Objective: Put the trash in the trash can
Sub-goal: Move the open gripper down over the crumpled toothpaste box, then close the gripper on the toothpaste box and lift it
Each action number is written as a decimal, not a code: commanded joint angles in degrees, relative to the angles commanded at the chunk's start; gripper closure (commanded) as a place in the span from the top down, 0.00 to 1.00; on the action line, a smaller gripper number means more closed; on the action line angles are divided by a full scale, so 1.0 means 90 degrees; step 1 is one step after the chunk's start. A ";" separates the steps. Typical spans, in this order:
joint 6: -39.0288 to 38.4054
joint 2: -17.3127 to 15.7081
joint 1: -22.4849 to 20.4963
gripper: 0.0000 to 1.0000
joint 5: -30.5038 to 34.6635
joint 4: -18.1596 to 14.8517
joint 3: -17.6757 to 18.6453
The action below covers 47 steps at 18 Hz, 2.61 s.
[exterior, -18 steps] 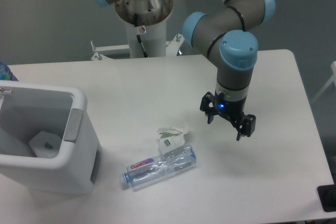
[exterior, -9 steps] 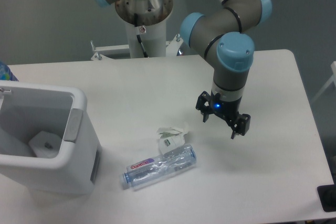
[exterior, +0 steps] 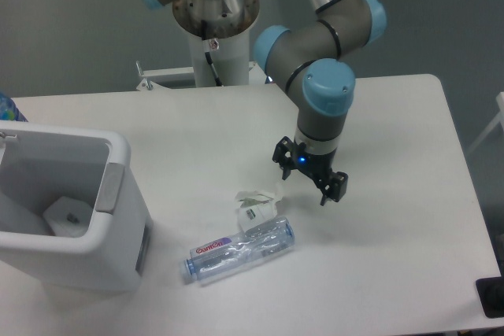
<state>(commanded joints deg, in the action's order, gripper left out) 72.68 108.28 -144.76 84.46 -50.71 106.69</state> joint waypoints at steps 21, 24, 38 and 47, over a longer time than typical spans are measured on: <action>-0.0068 0.0634 0.0372 0.60 0.0126 0.0000 -0.0175; -0.0020 0.0605 0.0372 0.10 0.0166 -0.0010 -0.0165; 0.0010 0.0293 0.0303 0.00 0.0098 -0.0098 -0.0389; -0.0701 -0.0156 0.0294 0.00 -0.1247 -0.0127 -0.1384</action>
<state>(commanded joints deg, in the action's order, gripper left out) 66.37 106.88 -142.12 73.24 -51.86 94.23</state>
